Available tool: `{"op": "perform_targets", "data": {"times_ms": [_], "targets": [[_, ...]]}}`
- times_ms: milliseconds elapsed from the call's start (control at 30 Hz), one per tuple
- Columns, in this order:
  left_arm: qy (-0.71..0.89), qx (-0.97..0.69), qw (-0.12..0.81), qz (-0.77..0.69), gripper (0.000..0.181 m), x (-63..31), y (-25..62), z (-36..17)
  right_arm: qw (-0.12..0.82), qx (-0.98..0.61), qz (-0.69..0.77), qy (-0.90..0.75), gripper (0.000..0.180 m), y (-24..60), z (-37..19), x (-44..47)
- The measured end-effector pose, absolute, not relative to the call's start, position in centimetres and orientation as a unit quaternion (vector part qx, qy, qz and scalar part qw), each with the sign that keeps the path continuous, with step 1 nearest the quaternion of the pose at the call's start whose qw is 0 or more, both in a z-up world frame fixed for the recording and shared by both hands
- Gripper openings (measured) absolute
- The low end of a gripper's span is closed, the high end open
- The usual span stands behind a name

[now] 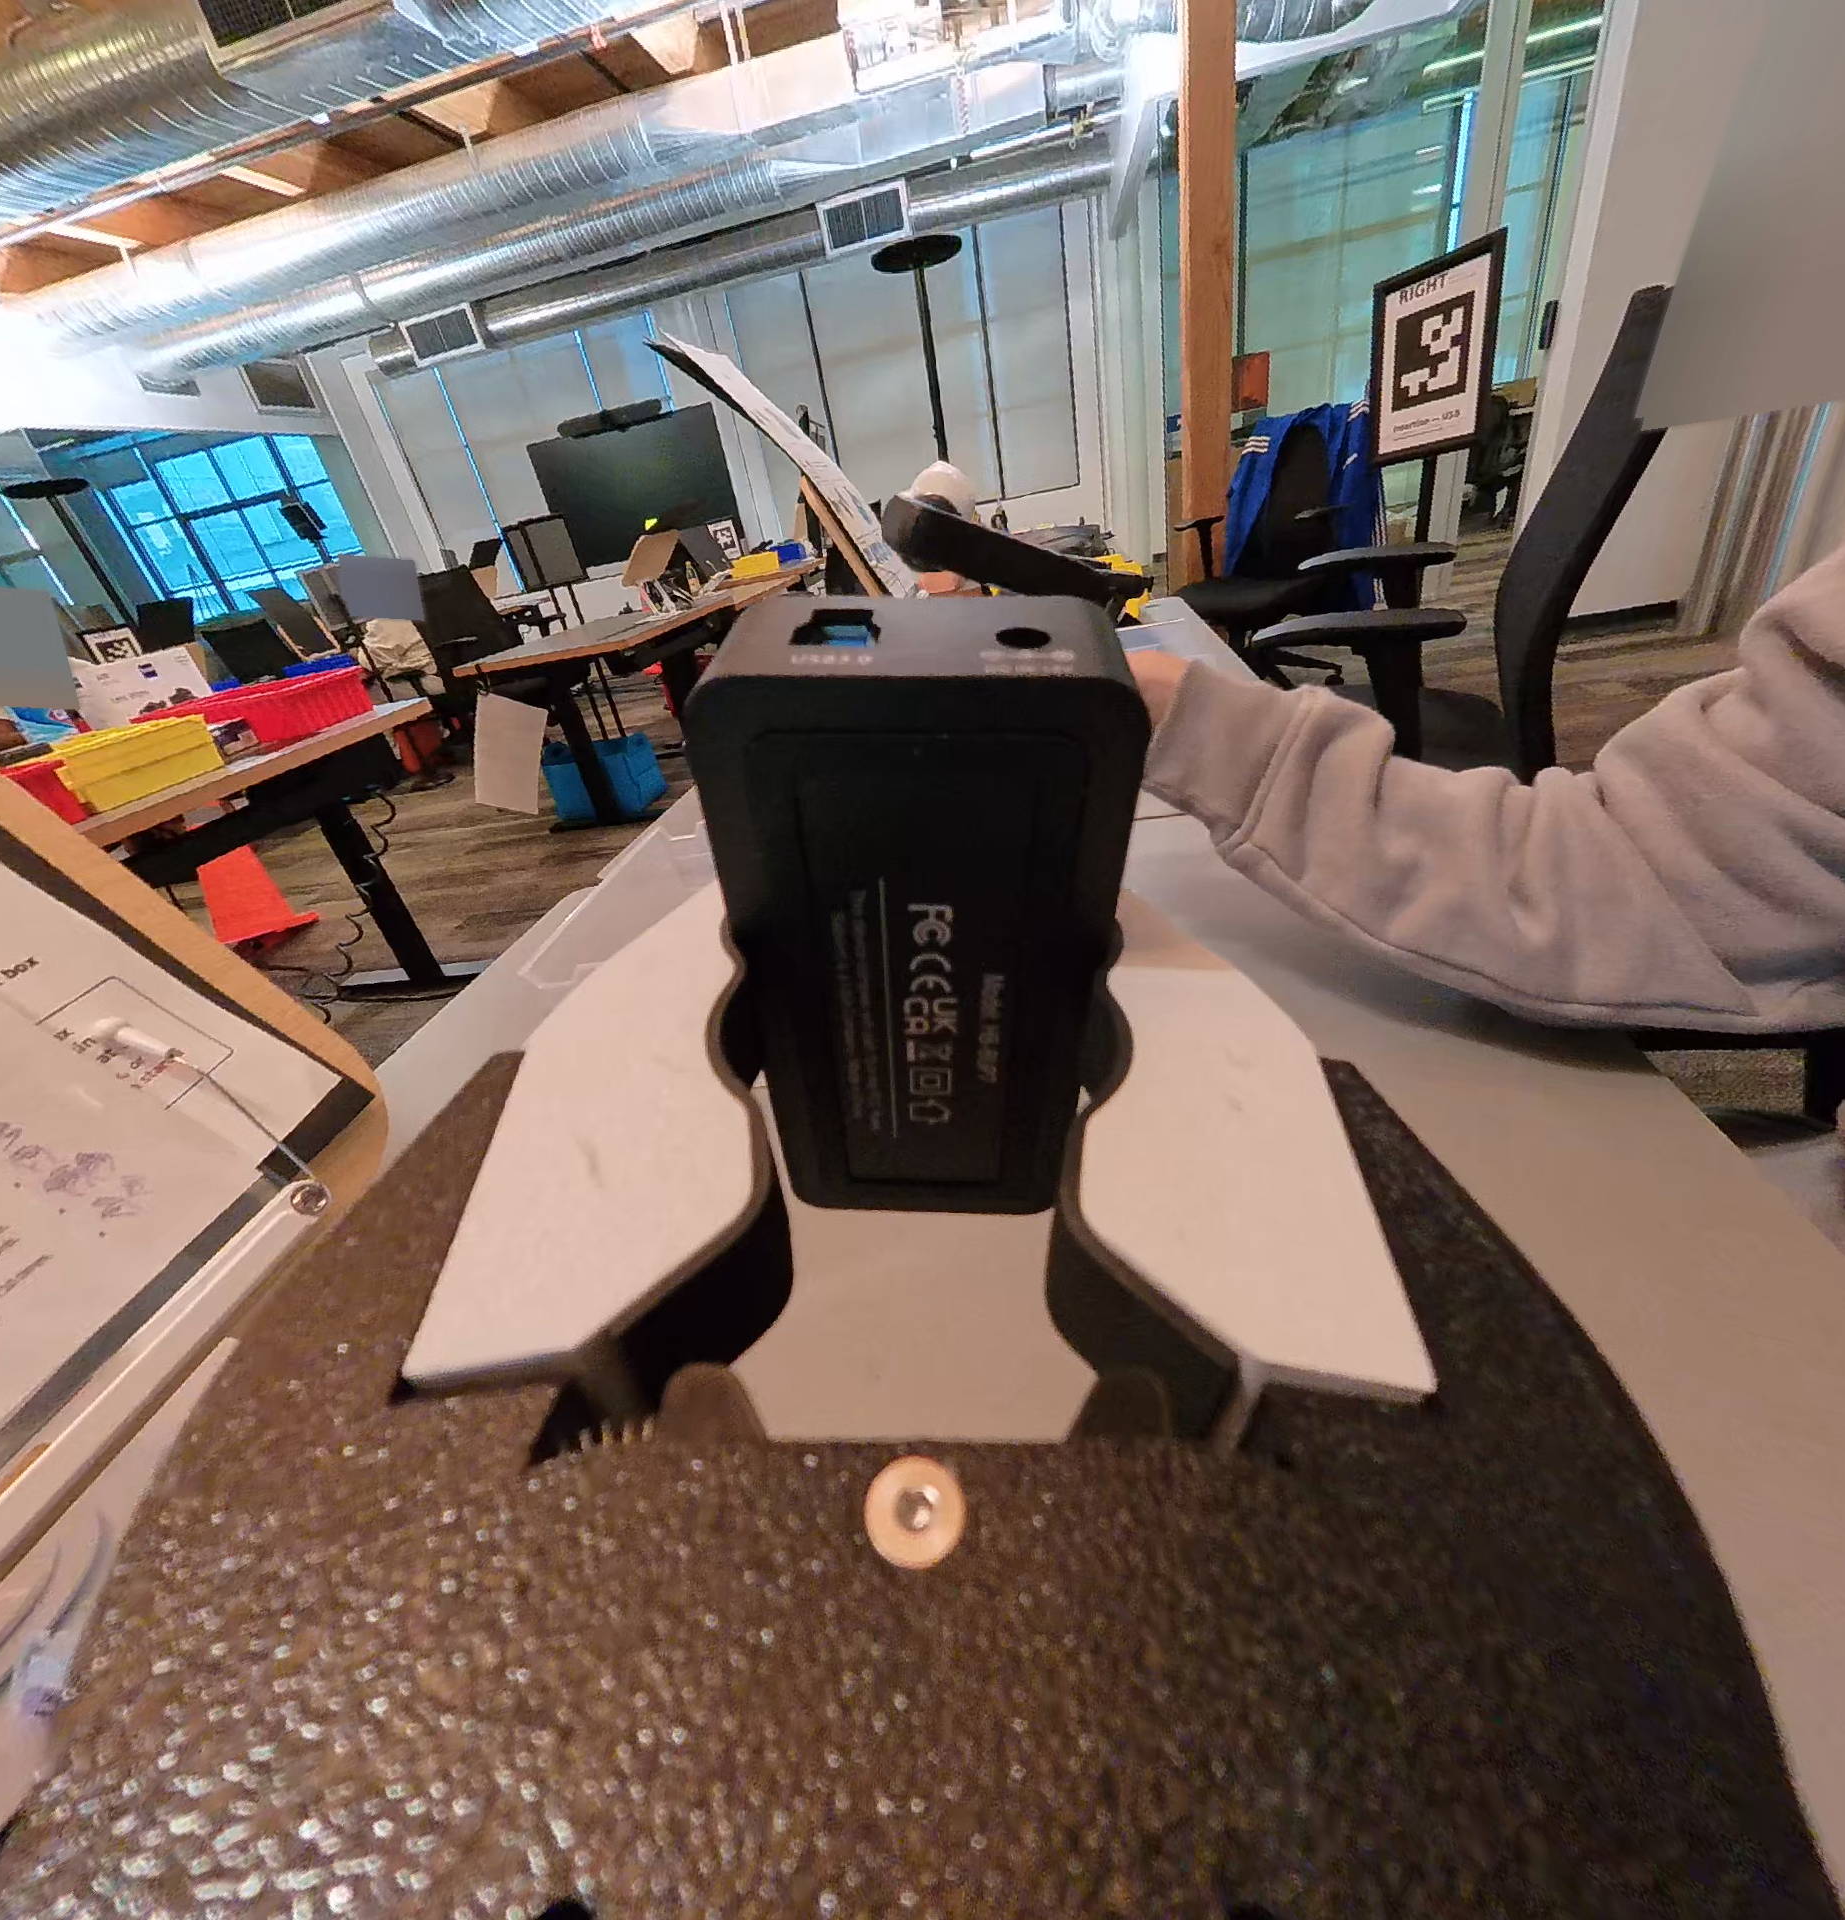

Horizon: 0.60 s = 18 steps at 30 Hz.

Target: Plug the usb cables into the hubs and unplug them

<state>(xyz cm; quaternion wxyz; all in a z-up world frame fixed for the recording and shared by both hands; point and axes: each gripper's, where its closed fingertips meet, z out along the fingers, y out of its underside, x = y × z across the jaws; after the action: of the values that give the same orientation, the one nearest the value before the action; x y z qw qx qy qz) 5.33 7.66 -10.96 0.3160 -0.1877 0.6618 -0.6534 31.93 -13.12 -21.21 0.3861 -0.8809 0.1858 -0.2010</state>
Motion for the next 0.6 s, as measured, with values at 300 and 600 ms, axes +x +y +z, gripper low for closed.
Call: {"op": "perform_targets", "data": {"times_ms": [300, 600], "targets": [[0.636, -0.183, 0.306, -0.685, 0.061, 5.4, 7.2, -9.9, 0.619, -0.761, -0.006, -0.192, 0.085, 0.7, -12.5, 13.4], [0.659, -0.17, 0.298, -0.669, 0.061, 5.5, 5.3, -10.5, 0.625, -0.73, 0.064, -0.27, 0.072, 9.0, -14.4, 3.7]]}}
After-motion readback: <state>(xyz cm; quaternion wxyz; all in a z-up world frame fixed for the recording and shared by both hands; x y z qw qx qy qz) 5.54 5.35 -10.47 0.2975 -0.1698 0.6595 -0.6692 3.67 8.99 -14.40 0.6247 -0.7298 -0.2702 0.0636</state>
